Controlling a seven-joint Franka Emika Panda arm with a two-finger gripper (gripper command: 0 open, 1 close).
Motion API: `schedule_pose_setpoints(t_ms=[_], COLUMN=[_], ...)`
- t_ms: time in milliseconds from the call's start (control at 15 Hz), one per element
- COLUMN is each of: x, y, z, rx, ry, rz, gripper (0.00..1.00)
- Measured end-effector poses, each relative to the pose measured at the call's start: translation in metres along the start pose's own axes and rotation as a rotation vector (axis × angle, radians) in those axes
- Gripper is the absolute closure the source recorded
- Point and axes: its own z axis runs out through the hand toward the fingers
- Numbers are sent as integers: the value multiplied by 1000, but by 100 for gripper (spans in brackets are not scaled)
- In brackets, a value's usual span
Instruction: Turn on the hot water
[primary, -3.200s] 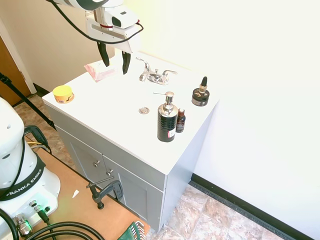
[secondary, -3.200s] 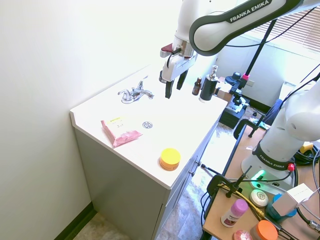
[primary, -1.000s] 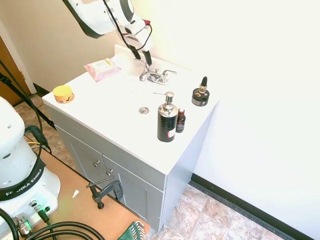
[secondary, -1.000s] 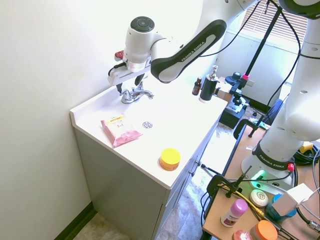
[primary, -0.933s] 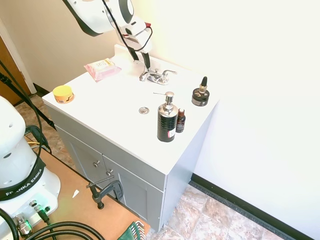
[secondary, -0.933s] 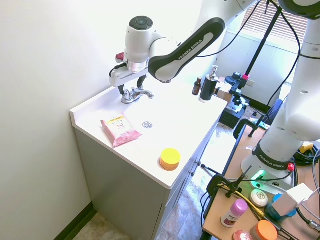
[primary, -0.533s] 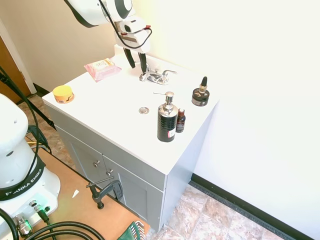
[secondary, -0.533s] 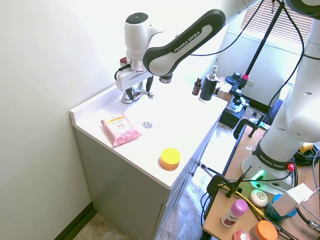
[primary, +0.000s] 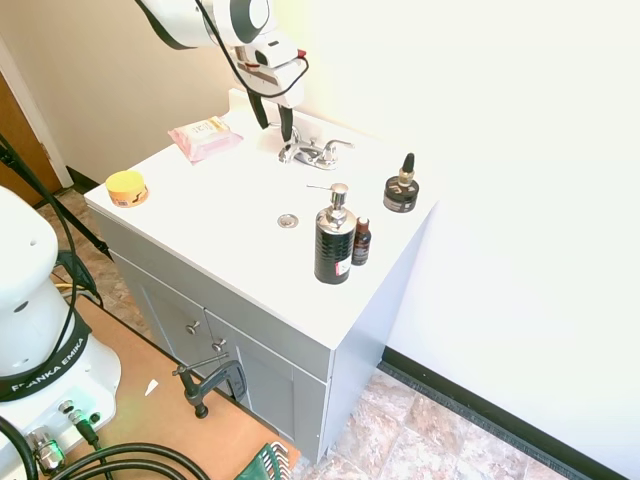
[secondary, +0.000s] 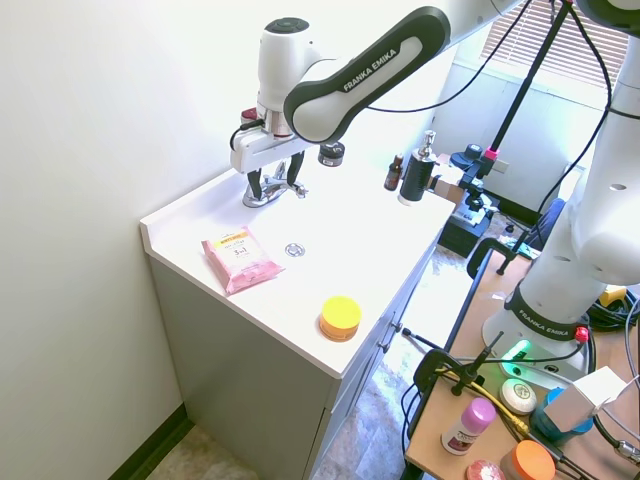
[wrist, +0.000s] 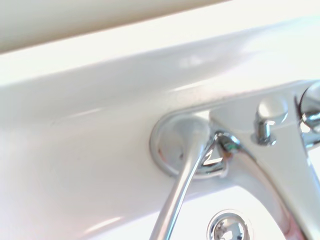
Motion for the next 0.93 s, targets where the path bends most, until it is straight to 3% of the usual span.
schedule_pose_setpoints(t_ms=[333, 600, 733, 933], x=[-2, 13, 15, 25], y=[-4, 5, 7, 19], z=[-1, 4, 3, -19], rx=[-55, -101, -95, -62], ry=[83, 105, 47, -63], rz=[-23, -9, 9, -37], gripper=[0, 0, 0, 0])
